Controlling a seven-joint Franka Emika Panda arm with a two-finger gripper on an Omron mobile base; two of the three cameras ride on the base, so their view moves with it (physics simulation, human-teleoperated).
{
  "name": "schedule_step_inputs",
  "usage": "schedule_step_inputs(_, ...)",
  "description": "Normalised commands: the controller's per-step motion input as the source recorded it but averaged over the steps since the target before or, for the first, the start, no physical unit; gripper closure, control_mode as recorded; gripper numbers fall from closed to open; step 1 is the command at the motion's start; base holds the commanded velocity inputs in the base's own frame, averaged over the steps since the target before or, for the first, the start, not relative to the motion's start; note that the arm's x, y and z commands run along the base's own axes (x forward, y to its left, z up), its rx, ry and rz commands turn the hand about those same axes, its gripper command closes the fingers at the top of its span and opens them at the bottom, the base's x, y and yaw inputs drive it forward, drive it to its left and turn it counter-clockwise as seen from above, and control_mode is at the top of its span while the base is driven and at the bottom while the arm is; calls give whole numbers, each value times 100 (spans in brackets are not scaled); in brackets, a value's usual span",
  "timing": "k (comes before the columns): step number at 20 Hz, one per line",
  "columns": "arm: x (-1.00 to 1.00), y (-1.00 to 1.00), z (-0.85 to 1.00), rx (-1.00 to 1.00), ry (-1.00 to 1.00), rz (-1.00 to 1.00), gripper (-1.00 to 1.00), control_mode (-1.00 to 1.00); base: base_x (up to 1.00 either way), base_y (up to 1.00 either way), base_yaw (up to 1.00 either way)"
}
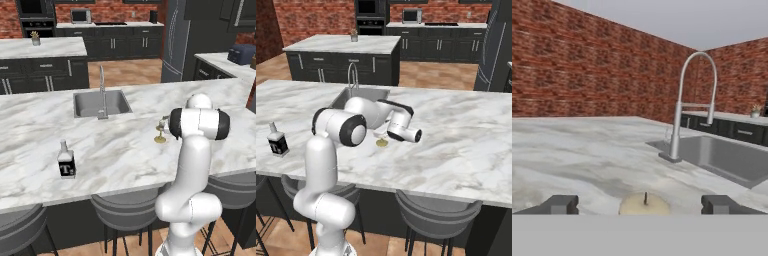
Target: Get the candle and the liquor from the cabinet and move them to the dining counter.
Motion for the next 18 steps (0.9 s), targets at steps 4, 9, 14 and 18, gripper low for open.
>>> schedule_step_inputs(4,-42,-38,48,0,0,-5,-100,-100,0,0,0)
schedule_step_inputs(9,-53,-24,86,0,0,-5,-100,-100,0,0,0)
schedule_step_inputs(14,-71,1,100,0,6,-8,-100,-100,0,0,0)
schedule_step_inputs(18,-98,6,99,-2,11,-18,-100,-100,0,0,0)
